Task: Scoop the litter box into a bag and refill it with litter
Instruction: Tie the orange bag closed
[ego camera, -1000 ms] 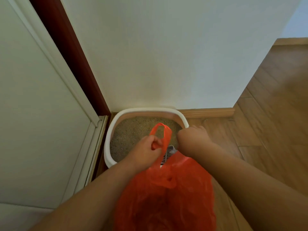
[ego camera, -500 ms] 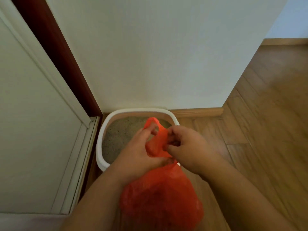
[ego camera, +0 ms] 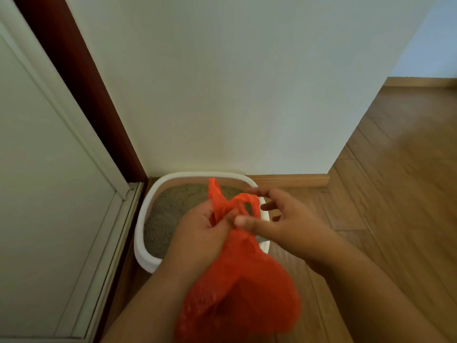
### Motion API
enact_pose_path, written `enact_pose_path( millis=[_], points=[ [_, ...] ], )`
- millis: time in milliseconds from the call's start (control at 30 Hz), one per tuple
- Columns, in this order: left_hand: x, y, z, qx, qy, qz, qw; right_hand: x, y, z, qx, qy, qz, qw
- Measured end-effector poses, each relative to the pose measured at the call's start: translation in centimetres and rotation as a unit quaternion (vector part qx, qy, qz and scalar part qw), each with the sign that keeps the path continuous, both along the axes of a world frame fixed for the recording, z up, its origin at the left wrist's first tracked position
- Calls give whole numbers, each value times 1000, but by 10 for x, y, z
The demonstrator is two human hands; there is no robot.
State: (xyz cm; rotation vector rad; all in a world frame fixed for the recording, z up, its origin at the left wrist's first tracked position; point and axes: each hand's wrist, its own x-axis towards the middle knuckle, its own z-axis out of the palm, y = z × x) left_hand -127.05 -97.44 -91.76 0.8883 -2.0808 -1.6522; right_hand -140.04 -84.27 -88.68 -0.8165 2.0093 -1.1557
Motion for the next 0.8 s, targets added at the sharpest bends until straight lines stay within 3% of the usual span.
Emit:
enact_pose_path(
  millis=[67,167,300,433,600,700,800],
  points=[
    [2,-4,4,2,10,-3,1000,5,0,-6,6,-76,116,990],
    [5,-9,11,35,39,-3,999,15,-8,-18,-9,-30,181,983],
    [7,-17,13,66,61,19,996,16,-20,-26,-35,-13,129,991],
    [9,-24,12,66,65,63,994,15,-23,-26,-94,-74,87,989],
    [9,-35,13,92,117,150,977,17,-33,-30,-174,-151,-59,971],
    [10,-35,17,72,148,145,976,16,-31,-22,-195,-263,-100,940],
    [10,-28,26,85,181,94,975,20,-28,-12,-203,-283,-79,934]
  ],
)
